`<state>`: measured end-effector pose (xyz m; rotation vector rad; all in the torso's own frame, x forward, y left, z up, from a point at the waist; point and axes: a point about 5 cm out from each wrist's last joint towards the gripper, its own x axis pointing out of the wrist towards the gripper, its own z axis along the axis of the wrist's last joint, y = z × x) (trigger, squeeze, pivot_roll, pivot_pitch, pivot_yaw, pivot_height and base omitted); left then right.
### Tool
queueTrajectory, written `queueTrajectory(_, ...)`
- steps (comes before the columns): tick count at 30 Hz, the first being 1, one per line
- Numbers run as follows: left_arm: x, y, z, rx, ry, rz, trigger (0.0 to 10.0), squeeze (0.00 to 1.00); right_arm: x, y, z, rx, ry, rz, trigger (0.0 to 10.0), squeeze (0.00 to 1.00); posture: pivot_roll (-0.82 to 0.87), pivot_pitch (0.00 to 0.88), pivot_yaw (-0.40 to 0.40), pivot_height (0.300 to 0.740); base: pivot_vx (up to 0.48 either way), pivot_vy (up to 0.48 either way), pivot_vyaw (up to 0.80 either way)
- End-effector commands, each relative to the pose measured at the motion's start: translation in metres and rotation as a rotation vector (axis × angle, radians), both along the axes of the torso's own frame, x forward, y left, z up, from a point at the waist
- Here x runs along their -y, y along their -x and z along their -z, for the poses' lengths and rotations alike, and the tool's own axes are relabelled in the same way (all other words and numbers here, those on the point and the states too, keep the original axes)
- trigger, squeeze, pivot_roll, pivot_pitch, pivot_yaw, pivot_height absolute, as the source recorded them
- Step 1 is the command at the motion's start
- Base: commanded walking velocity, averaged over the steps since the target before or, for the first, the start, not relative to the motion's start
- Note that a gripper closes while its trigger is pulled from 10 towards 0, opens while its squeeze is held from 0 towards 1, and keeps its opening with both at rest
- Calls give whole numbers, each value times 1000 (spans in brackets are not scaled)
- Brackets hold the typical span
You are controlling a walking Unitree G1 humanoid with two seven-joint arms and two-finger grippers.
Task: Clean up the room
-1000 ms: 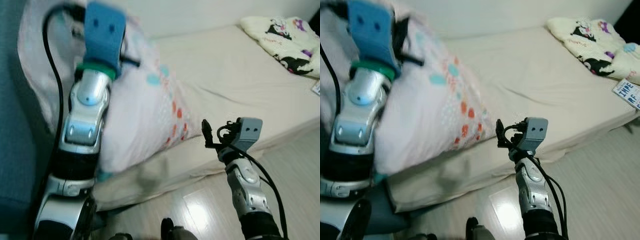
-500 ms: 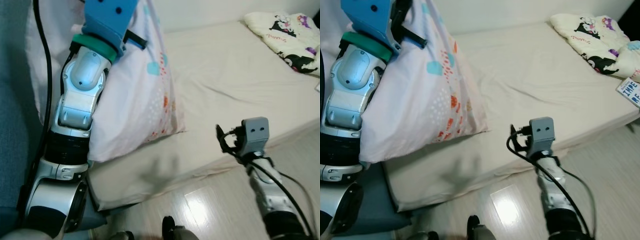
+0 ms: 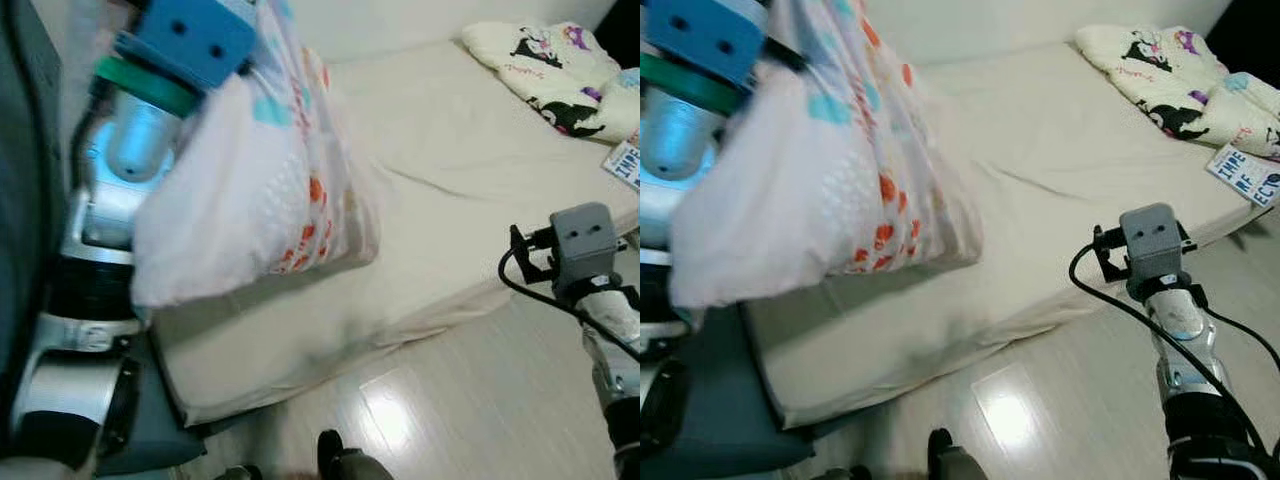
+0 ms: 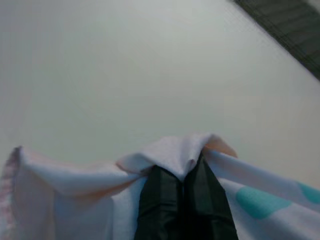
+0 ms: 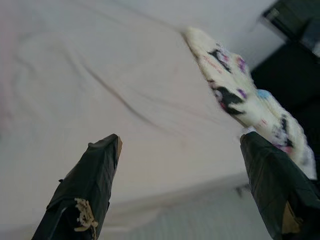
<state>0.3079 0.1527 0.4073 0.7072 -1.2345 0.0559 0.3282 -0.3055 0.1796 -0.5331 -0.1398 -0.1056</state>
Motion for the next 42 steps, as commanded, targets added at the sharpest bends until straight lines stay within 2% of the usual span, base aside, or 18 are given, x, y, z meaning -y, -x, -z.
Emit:
queueTrajectory(1,-4,19,-20,138,-42,-4,10000,0,8,4,3,-13,1,22,10000,0,-52,148,-32,740,0,0,0)
queueTrajectory(3,-26,26,-26,157,-149,-112,10000,0,10,2,-2,1,-7,13,10000,0,-41,156,-49,740,0,0,0)
queueTrajectory(8,-39,30,-15,159,-86,-214,10000,0,1,-5,-1,-7,-24,-18,10000,0,-28,168,-79,740,0,0,0)
queueTrajectory(12,-31,24,3,130,-122,-232,10000,0,-11,-12,2,-9,-38,-46,10000,0,-25,165,-87,740,0,0,0)
queueTrajectory(17,-23,12,0,95,-173,-204,10000,0,-23,-14,6,-8,-56,-81,10000,0,-25,165,-87,740,0,0,0)
queueTrajectory(18,-11,4,4,46,-250,-158,10000,0,-24,-13,10,-13,-65,-83,10000,0,-25,165,-87,740,0,0,0)
queueTrajectory(20,-3,-2,8,-13,-248,-116,10000,0,-25,-12,13,-18,-73,-83,10000,0,-37,170,-76,740,0,0,0)
queueTrajectory(22,18,-13,19,-102,-254,-58,10000,0,-28,-10,19,-23,-91,-87,10000,0,-42,170,-71,740,0,0,0)
queueTrajectory(25,50,-31,39,-229,-225,-75,10000,0,-35,-8,27,-24,-126,-101,10000,0,-49,172,-60,740,0,0,0)
queueTrajectory(27,69,-39,42,-224,-98,-127,10000,0,-42,-7,33,-28,-142,-115,10000,0,-60,172,-53,740,0,0,0)
queueTrajectory(29,74,-41,34,-128,102,-238,10000,0,-47,-5,37,-34,-149,-124,10000,0,-63,173,-51,740,0,0,0)
queueTrajectory(31,74,-40,32,-101,143,-264,10000,0,-48,-5,38,-35,-149,-125,10000,0,-63,173,-51,740,0,0,0)
queueTrajectory(33,86,-54,36,-265,199,-170,10000,0,-49,-4,41,-41,-158,-126,10000,0,-70,174,-46,740,0,0,0)
queueTrajectory(35,102,-66,38,-391,152,-89,10000,0,-52,-2,44,-43,-164,-132,10000,0,-75,170,-39,740,0,0,0)
queueTrajectory(37,113,-80,36,-556,219,18,10000,0,-55,-2,47,-47,-178,-135,10000,0,-79,168,-35,740,0,0,0)
queueTrajectory(38,113,-80,36,-556,219,18,10000,0,-55,-2,47,-47,-178,-135,10000,0,-79,168,-35,740,0,0,0)
queueTrajectory(41,107,-85,25,-568,346,9,10000,0,-60,-2,48,-45,-188,-141,10000,0,-81,167,-31,740,0,0,0)
queueTrajectory(42,88,-84,11,-460,485,-78,10000,0,-64,-2,50,-44,-194,-148,10000,0,-89,167,-23,740,0,0,0)
